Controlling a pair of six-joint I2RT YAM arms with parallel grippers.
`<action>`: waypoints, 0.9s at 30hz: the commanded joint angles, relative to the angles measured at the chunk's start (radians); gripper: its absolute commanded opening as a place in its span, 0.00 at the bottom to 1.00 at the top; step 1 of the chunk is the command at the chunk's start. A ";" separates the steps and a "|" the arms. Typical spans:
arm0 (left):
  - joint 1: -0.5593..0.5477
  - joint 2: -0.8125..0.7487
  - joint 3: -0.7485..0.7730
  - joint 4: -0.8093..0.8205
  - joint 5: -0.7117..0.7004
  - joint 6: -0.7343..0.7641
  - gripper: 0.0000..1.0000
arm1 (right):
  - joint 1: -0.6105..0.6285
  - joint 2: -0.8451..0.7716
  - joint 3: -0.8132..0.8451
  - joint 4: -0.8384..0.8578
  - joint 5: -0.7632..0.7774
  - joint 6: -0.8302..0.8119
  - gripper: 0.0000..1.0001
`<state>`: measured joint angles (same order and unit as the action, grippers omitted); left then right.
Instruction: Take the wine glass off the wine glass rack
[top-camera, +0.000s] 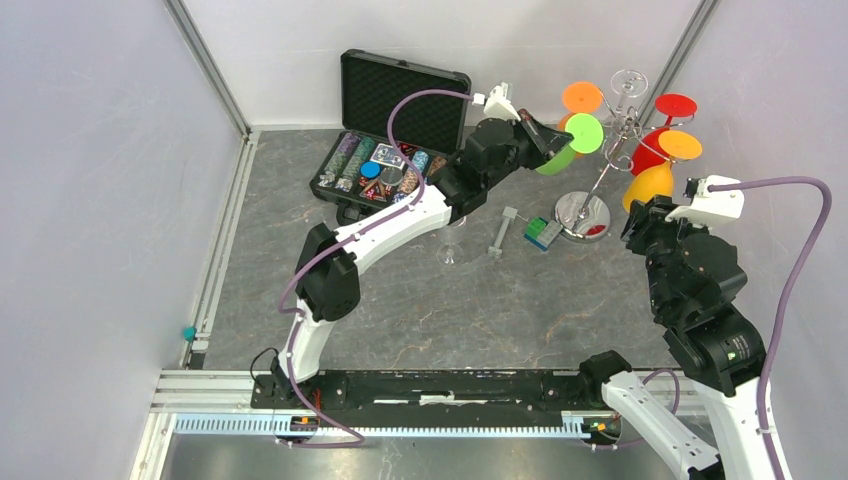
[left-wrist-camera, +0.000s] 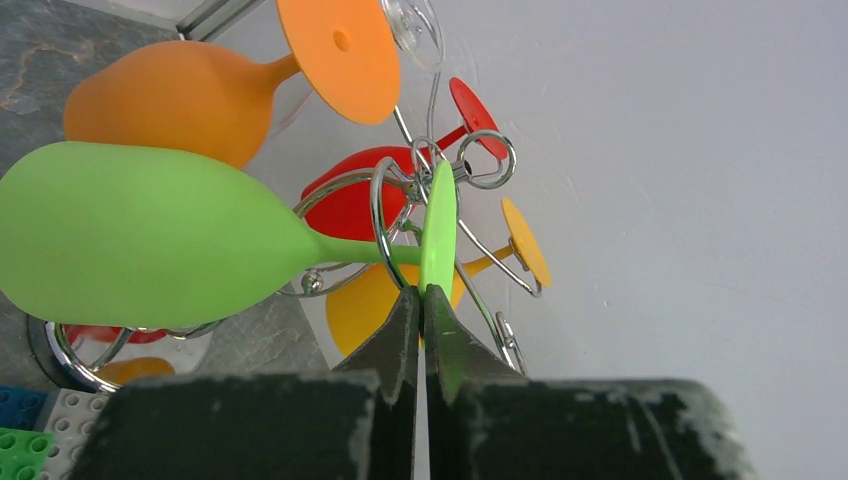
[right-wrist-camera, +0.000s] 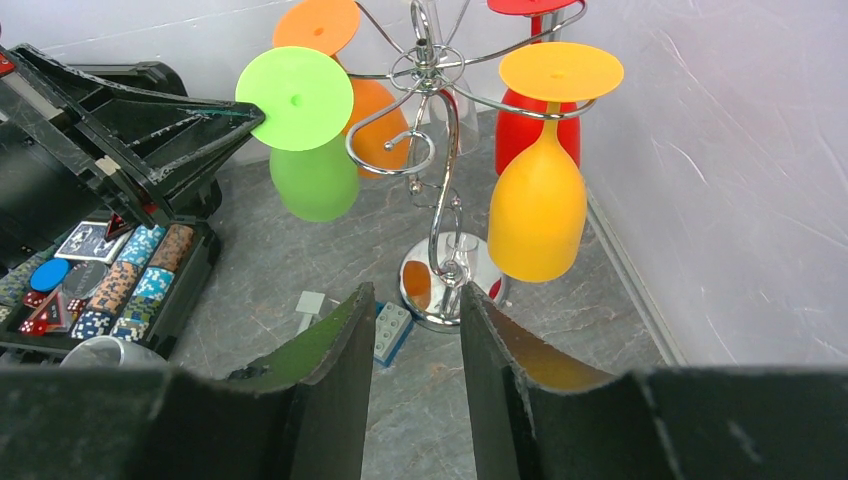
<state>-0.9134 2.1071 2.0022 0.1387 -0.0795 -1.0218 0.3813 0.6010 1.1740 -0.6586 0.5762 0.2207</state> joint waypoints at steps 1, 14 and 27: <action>0.014 -0.085 -0.013 0.090 -0.023 -0.047 0.02 | -0.002 -0.009 -0.002 0.033 -0.003 0.011 0.42; 0.025 -0.052 0.017 0.187 -0.075 -0.095 0.02 | -0.003 -0.009 -0.002 0.038 0.001 0.007 0.42; 0.027 0.041 0.124 0.139 -0.001 -0.131 0.02 | -0.002 -0.015 0.000 0.040 0.002 0.006 0.42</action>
<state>-0.8917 2.1273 2.0663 0.2451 -0.1181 -1.1145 0.3813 0.5945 1.1740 -0.6544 0.5766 0.2207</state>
